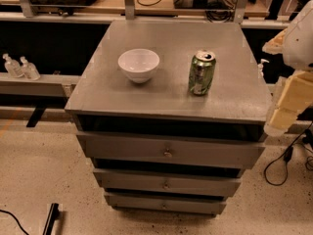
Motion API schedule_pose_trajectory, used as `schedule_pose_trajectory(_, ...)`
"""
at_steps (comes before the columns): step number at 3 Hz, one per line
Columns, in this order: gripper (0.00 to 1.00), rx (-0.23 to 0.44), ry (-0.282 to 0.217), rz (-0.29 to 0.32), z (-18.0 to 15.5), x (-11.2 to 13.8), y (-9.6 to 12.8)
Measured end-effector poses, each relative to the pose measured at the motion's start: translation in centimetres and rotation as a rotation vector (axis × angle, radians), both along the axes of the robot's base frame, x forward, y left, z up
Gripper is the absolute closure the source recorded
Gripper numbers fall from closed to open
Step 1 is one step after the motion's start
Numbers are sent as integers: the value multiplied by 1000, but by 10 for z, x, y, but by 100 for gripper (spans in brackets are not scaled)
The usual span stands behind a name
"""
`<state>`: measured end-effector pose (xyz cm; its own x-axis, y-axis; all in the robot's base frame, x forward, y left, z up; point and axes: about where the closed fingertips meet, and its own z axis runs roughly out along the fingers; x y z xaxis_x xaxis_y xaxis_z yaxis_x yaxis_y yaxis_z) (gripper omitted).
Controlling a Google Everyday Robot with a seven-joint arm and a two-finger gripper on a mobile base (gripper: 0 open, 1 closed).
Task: Open middle drawer
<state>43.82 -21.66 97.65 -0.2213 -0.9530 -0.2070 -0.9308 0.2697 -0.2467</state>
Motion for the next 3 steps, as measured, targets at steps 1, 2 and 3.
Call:
schedule_pose_trajectory(1,0,0,0,0,0,0,0)
schedule_pose_trajectory(2,0,13,-9,6,-22,-7,4)
schedule_pose_trajectory(3,0,69,-70,67,-49,-40,27)
